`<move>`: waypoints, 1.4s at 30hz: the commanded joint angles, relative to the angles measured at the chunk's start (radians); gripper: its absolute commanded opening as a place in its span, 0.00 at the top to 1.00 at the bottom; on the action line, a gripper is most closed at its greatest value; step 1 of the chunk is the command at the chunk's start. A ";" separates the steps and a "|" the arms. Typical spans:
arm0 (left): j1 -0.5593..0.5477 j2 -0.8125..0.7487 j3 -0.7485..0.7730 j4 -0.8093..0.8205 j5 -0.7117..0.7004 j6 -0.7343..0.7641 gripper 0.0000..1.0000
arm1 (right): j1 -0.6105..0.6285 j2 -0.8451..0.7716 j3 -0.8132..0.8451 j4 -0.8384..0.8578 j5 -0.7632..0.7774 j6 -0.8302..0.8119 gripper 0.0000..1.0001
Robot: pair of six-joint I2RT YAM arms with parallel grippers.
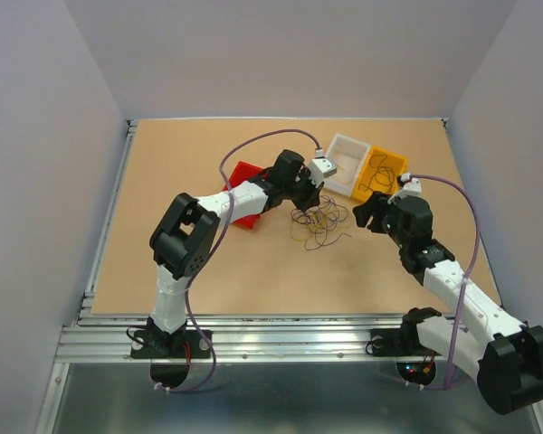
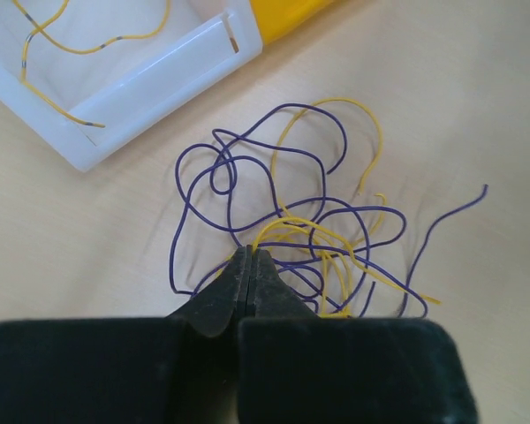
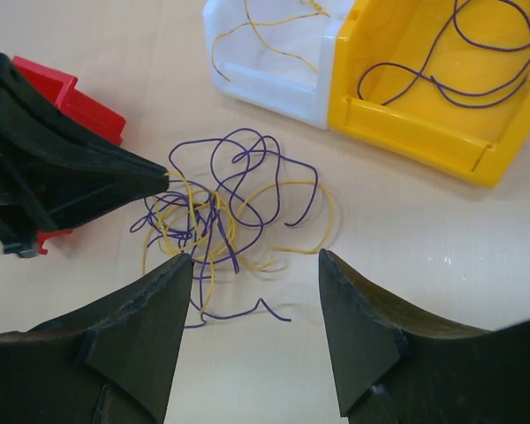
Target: Untangle the cables
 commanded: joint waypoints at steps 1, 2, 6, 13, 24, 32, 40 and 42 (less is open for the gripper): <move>-0.004 -0.179 -0.021 -0.004 0.097 0.010 1.00 | 0.009 0.046 -0.042 0.172 -0.107 -0.055 0.36; -0.005 -0.198 -0.029 -0.010 0.108 0.012 1.00 | 0.009 0.064 -0.048 0.195 -0.124 -0.055 0.36; -0.005 -0.334 -0.078 -0.042 0.174 0.032 1.00 | 0.009 0.107 -0.077 0.339 -0.239 -0.012 0.37; -0.005 -0.526 -0.134 -0.065 0.242 0.056 1.00 | 0.026 0.323 -0.030 0.529 -0.352 0.040 0.40; -0.004 -0.736 0.071 -0.125 0.268 0.012 1.00 | 0.155 0.754 0.212 0.580 -0.400 0.025 0.39; -0.002 -0.827 0.321 -0.122 -0.069 0.003 1.00 | 0.260 0.709 0.290 0.204 -0.319 -0.141 0.39; -0.002 -0.908 0.102 0.041 -0.091 -0.045 1.00 | 0.265 0.320 0.101 0.212 -0.259 -0.126 0.37; -0.004 -0.908 0.070 0.050 -0.077 -0.040 1.00 | 0.265 0.264 0.076 0.216 -0.239 -0.124 0.35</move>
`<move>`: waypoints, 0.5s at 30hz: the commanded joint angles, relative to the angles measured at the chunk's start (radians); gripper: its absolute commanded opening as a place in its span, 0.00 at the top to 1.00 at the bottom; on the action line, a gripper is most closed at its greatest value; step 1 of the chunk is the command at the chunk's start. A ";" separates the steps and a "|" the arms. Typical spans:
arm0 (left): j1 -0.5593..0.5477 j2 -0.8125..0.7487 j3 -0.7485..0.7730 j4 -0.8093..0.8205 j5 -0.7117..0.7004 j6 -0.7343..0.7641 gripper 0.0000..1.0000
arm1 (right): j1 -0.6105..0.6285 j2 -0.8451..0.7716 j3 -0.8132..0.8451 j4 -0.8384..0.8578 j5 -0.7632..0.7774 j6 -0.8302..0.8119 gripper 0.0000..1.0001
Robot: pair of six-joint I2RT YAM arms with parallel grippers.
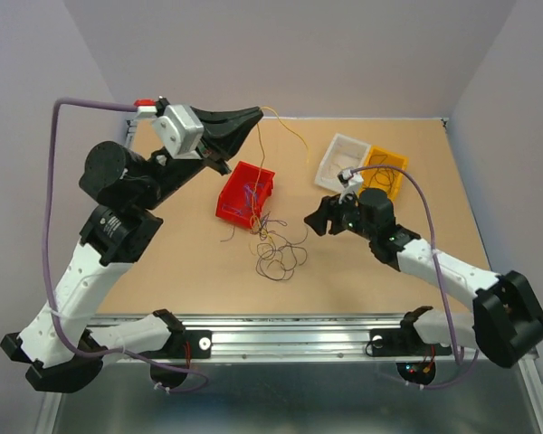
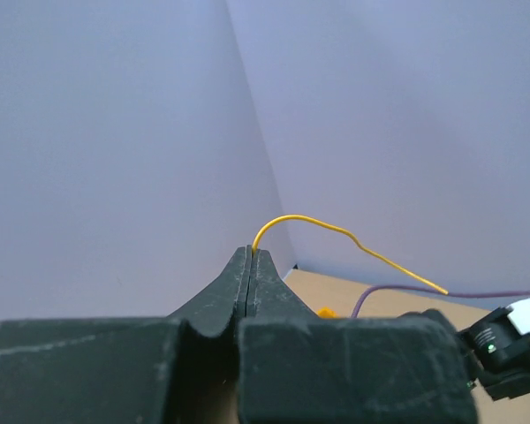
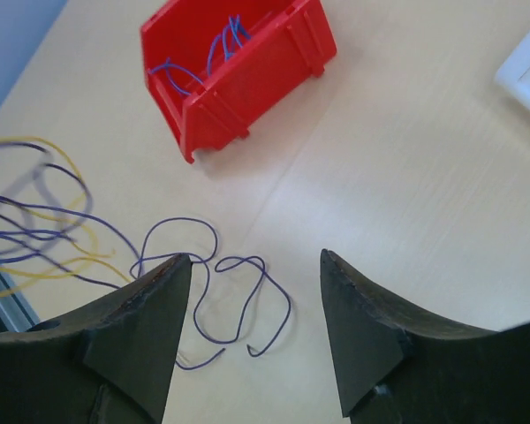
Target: Untangle the cables
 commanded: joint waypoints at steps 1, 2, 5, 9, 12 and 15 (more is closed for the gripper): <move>-0.002 0.028 -0.106 0.072 0.006 -0.016 1.00 | -0.002 -0.128 -0.072 0.027 0.056 -0.018 0.34; -0.004 0.024 -0.125 0.083 0.012 -0.021 1.00 | -0.002 -0.152 -0.084 0.039 0.049 -0.025 0.32; -0.004 0.005 -0.186 0.118 0.049 -0.039 1.00 | -0.002 -0.238 -0.155 0.154 -0.045 -0.054 0.28; -0.004 -0.001 -0.226 0.124 0.092 -0.090 1.00 | 0.000 -0.281 -0.207 0.271 -0.160 -0.071 0.27; -0.004 -0.006 -0.278 0.162 0.137 -0.127 1.00 | 0.009 -0.262 -0.218 0.320 -0.246 -0.092 0.27; -0.004 0.028 -0.300 0.184 0.164 -0.153 1.00 | 0.056 -0.241 -0.222 0.366 -0.283 -0.138 0.27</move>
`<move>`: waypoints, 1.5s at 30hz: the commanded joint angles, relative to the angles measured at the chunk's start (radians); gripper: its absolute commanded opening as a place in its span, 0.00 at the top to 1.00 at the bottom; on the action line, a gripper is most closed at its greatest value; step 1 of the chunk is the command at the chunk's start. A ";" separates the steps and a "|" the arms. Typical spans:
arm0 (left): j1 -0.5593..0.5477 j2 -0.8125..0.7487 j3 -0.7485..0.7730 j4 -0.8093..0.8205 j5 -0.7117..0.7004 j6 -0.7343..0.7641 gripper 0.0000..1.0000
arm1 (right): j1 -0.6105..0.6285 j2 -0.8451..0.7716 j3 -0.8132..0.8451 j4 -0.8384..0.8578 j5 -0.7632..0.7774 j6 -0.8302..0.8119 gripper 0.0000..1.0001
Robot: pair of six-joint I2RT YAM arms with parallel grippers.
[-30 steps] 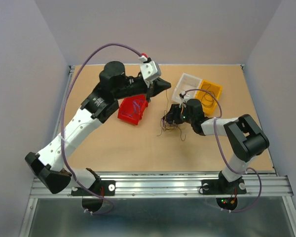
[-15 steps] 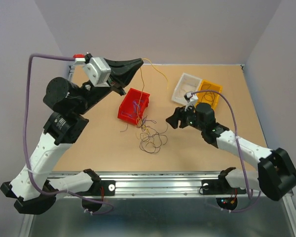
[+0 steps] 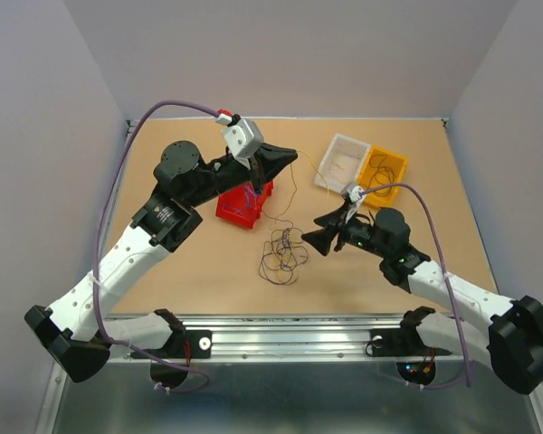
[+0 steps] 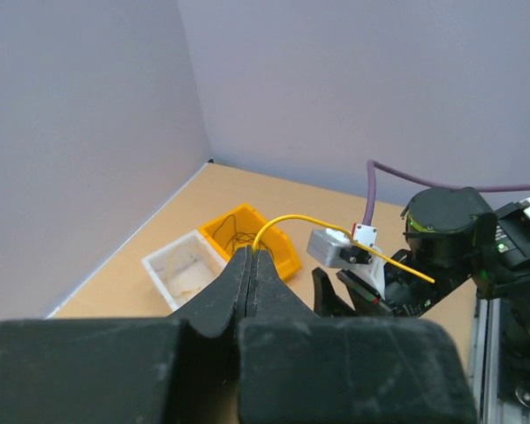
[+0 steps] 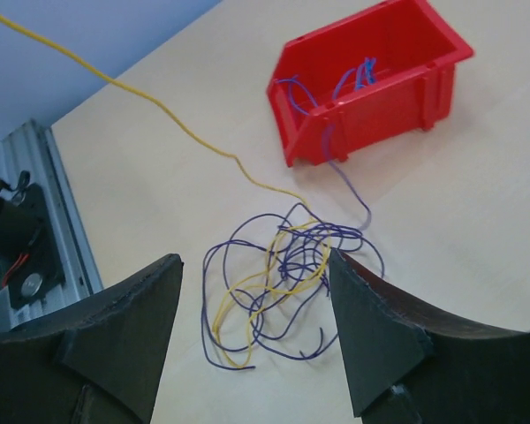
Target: Untangle the cables
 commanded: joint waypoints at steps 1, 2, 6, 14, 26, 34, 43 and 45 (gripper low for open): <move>-0.004 -0.002 -0.005 0.106 0.061 -0.057 1.00 | 0.055 0.023 -0.022 0.174 -0.109 -0.077 0.27; -0.004 0.009 -0.003 0.104 0.058 -0.057 1.00 | 0.067 0.032 -0.019 0.186 -0.106 -0.081 0.27; -0.004 0.031 0.006 0.093 0.075 -0.069 1.00 | 0.121 0.084 -0.008 0.257 -0.041 -0.090 0.27; -0.004 0.006 0.006 0.087 0.071 -0.069 1.00 | 0.202 0.251 0.030 0.449 0.091 -0.117 0.28; 0.001 -0.034 -0.006 0.086 0.032 -0.072 1.00 | 0.294 0.547 0.134 0.683 0.242 -0.163 0.36; 0.049 -0.045 -0.018 0.098 -0.034 -0.137 1.00 | 0.308 0.566 0.138 0.762 0.201 -0.129 0.99; 0.292 0.196 -0.049 0.210 0.026 -0.226 1.00 | 0.313 0.273 0.015 0.768 -0.014 -0.005 1.00; 0.294 0.262 -0.047 0.222 -0.009 -0.198 1.00 | 0.313 0.178 -0.017 0.766 0.019 0.009 0.99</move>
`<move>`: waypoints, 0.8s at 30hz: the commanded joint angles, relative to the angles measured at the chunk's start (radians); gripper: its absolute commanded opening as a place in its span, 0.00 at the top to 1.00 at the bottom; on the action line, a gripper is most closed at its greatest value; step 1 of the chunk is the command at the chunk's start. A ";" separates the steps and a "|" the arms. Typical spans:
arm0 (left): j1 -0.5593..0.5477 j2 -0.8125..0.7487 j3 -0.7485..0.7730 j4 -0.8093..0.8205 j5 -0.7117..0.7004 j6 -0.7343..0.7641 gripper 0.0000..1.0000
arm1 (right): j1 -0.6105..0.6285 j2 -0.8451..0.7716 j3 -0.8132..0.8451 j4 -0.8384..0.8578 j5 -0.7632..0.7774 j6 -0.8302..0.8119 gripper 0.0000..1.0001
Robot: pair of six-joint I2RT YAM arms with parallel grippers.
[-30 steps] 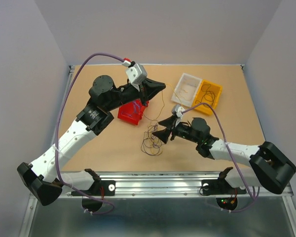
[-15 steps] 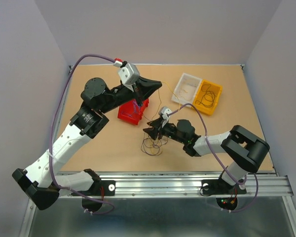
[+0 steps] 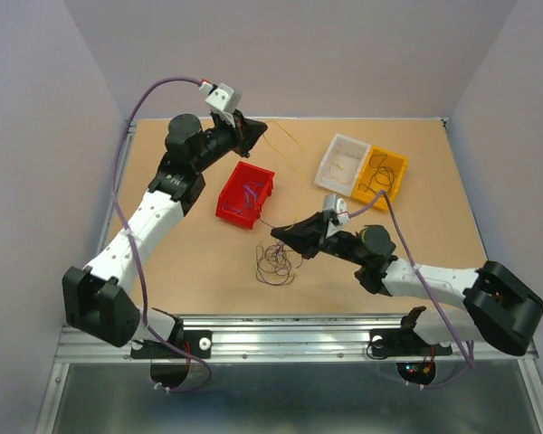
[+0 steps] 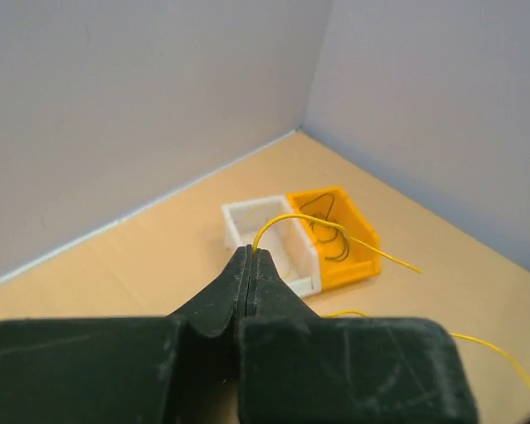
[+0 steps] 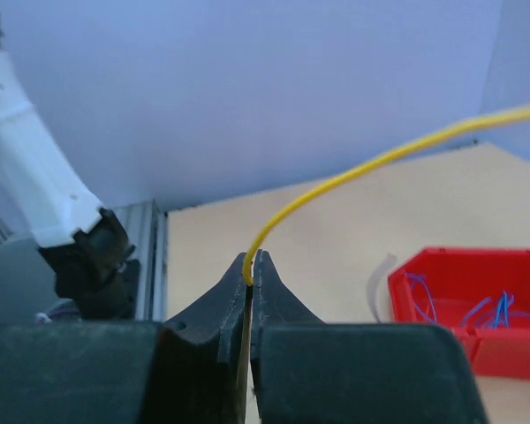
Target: Untangle the cables
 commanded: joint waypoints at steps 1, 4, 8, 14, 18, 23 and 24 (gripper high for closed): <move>-0.001 0.109 -0.019 0.074 -0.016 0.006 1.00 | 0.009 -0.166 -0.067 0.080 -0.006 0.061 0.99; 0.002 0.201 0.021 0.059 -0.013 0.016 1.00 | 0.009 -0.310 -0.038 -0.027 0.073 0.055 0.99; 0.002 0.276 0.047 0.044 0.044 0.016 1.00 | 0.009 -0.373 0.146 -0.251 0.101 0.017 0.99; 0.002 0.284 0.009 0.082 0.130 -0.002 1.00 | 0.009 -0.341 0.416 -0.569 0.342 -0.050 0.99; 0.001 0.284 -0.004 0.102 0.142 -0.014 1.00 | 0.009 -0.287 0.476 -0.644 0.532 -0.080 0.99; -0.002 0.305 -0.019 0.129 0.149 -0.027 1.00 | -0.003 -0.183 0.566 -0.719 0.670 -0.095 0.99; -0.005 0.310 -0.016 0.129 0.151 -0.027 1.00 | -0.011 -0.154 0.582 -0.729 0.681 -0.090 0.99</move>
